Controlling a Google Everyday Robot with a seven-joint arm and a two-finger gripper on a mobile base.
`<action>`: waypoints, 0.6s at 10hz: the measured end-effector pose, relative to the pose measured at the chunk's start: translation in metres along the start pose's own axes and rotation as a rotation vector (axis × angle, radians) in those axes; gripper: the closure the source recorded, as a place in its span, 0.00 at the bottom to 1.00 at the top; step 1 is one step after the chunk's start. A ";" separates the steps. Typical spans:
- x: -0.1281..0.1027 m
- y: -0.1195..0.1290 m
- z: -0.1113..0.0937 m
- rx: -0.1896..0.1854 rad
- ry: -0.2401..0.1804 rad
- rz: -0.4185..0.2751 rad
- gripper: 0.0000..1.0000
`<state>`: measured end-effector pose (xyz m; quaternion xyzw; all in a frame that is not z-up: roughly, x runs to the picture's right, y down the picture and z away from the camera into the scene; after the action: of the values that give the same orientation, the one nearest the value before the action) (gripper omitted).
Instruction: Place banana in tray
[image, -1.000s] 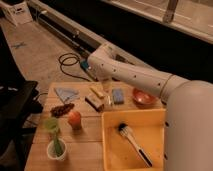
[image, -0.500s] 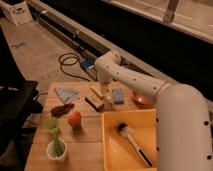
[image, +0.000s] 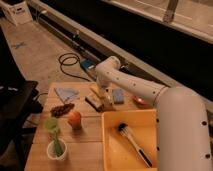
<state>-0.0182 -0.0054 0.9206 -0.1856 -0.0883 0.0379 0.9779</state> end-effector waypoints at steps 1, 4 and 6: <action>0.000 0.000 0.000 0.000 0.001 0.001 0.35; 0.013 -0.005 -0.003 0.023 -0.021 0.050 0.35; 0.013 -0.008 -0.001 0.032 -0.050 0.074 0.35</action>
<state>-0.0047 -0.0115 0.9245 -0.1723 -0.1053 0.0804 0.9761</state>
